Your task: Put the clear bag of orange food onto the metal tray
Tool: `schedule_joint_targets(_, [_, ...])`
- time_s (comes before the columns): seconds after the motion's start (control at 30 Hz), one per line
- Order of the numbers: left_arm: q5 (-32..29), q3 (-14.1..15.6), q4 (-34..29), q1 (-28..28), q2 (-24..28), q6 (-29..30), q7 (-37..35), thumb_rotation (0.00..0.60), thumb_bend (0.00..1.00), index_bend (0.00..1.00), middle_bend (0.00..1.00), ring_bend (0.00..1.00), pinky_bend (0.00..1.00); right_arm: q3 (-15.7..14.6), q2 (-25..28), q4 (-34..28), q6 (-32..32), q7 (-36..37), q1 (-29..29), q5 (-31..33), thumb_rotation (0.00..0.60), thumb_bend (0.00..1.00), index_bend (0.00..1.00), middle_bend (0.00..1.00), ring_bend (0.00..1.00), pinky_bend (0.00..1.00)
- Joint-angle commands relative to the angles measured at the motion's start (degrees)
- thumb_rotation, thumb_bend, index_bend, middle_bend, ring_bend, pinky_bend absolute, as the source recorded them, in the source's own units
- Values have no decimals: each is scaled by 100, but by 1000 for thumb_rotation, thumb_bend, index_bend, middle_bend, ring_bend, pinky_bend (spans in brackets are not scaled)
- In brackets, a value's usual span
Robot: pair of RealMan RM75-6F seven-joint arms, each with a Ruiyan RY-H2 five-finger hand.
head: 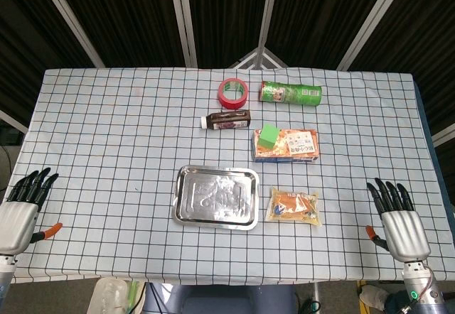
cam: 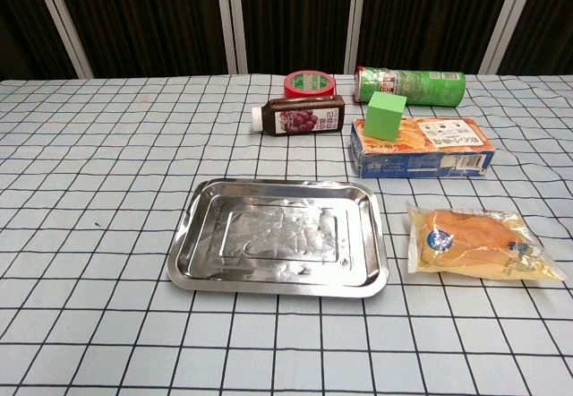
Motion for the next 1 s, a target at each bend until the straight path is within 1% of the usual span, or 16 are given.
schedule_joint_targets(0.03, [-35, -4, -13, 16, -15, -2, 38, 600, 64, 0, 0, 0, 91, -111, 15, -102, -197, -99, 29, -28, 600, 329, 0, 0, 0, 0])
schedule_joint_targets(0.2, [-17, -14, -3, 8, -49, 14, 60, 600, 64, 0, 0, 0, 91, -244, 24, -179, -393, 79, 115, -215, 600, 329, 0, 0, 0, 0])
schedule_joint_targets(0.33, [63, 3, -6, 9, -91, 59, 103, 600, 65, 0, 0, 0, 91, -378, -56, -163, -767, 231, 305, -401, 600, 329, 0, 0, 0, 0])
schedule_joint_targets(0.43, [126, 5, 18, 3, -126, 97, 134, 600, 64, 0, 0, 0, 91, -390, -203, -174, -1007, 229, 461, -472, 600, 329, 0, 0, 0, 0])
schedule_joint_targets(0.5, [114, 2, 53, -12, -154, 66, 142, 600, 65, 0, 0, 0, 91, -325, -375, -138, -1179, 121, 596, -453, 600, 329, 0, 0, 0, 0])
schedule_joint_targets(0.57, [97, -4, 81, -31, -172, 30, 105, 600, 65, 0, 0, 0, 91, -265, -529, -115, -1367, -48, 705, -347, 600, 329, 0, 0, 0, 0])
schedule_joint_targets(0.73, [157, -4, 158, -37, -187, 79, -15, 600, 64, 0, 0, 0, 91, -95, -980, -97, -1972, -613, 1019, 130, 600, 329, 0, 0, 0, 0])
schedule_joint_targets(0.83, [175, 6, 167, -24, -173, 110, -59, 600, 64, 0, 0, 0, 91, 0, -1245, -13, -2220, -895, 1169, 412, 600, 329, 0, 0, 0, 0])
schedule_joint_targets(1.0, [128, 4, 174, -34, -154, 60, -78, 600, 64, 0, 0, 0, 91, 126, -1557, 105, -2388, -1274, 1340, 741, 600, 329, 0, 0, 0, 0])
